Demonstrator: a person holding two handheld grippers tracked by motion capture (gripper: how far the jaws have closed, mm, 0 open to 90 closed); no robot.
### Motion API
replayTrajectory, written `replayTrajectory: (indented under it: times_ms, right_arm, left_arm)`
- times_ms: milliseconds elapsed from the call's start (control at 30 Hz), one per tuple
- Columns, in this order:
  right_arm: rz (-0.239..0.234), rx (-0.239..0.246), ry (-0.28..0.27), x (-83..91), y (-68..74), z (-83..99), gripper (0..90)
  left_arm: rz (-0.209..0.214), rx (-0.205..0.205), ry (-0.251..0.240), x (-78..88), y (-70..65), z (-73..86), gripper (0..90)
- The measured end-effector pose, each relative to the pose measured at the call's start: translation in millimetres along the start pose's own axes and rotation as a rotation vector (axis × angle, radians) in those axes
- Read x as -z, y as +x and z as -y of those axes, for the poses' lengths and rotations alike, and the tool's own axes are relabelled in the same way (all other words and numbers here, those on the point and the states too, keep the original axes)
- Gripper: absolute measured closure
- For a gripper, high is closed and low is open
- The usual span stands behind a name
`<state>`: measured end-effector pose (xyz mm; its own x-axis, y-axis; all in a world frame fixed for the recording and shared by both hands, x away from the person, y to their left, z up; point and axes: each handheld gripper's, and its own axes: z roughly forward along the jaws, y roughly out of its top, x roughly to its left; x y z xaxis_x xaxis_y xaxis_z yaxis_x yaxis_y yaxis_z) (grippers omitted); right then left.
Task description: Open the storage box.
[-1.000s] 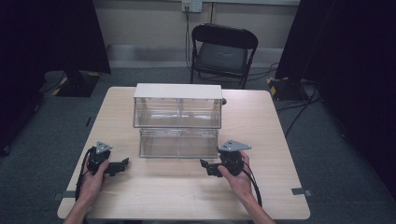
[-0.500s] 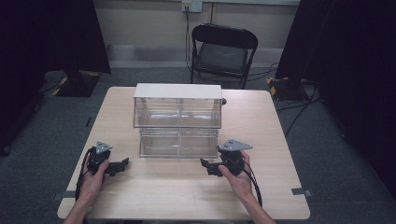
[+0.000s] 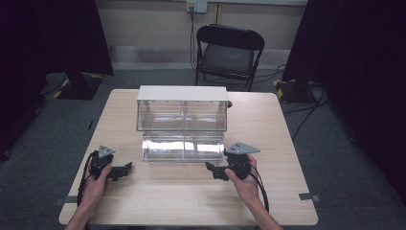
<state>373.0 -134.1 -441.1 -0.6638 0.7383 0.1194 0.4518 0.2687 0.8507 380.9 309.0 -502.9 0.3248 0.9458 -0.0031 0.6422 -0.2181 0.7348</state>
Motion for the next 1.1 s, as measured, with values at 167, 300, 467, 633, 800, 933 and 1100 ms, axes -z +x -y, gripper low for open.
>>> replayTrajectory:
  times_ms: [167,300,467,633,800,933,1100]
  right_arm:
    - [-0.001,-0.001,-0.003,0.3,-0.1,-0.3,14.4]
    - [-0.008,-0.004,-0.009,0.8,-0.9,-1.0,14.2]
    - [-0.009,-0.007,-0.008,1.0,-1.0,-1.1,14.2]
    - [-0.007,0.000,-0.003,1.0,-0.8,-1.5,14.7]
    - [0.007,0.005,-0.011,2.3,-0.8,-2.3,15.1]
    - [0.007,0.006,-0.026,4.8,-1.0,-4.4,17.1]
    - [0.005,0.006,-0.024,4.5,-1.3,-4.2,16.9]
  left_arm:
    - [0.000,0.000,0.000,0.0,0.0,0.0,9.2]
    - [0.000,0.000,0.000,0.1,0.1,0.0,9.2]
    - [-0.001,0.000,-0.001,-0.1,0.0,0.0,9.2]
    - [0.000,0.000,0.000,0.0,0.0,0.0,9.2]
    - [0.000,0.000,0.000,0.0,0.0,0.0,9.2]
    - [0.000,0.000,0.000,0.0,0.0,0.0,9.2]
    - [0.000,0.000,-0.001,0.0,0.0,0.0,9.2]
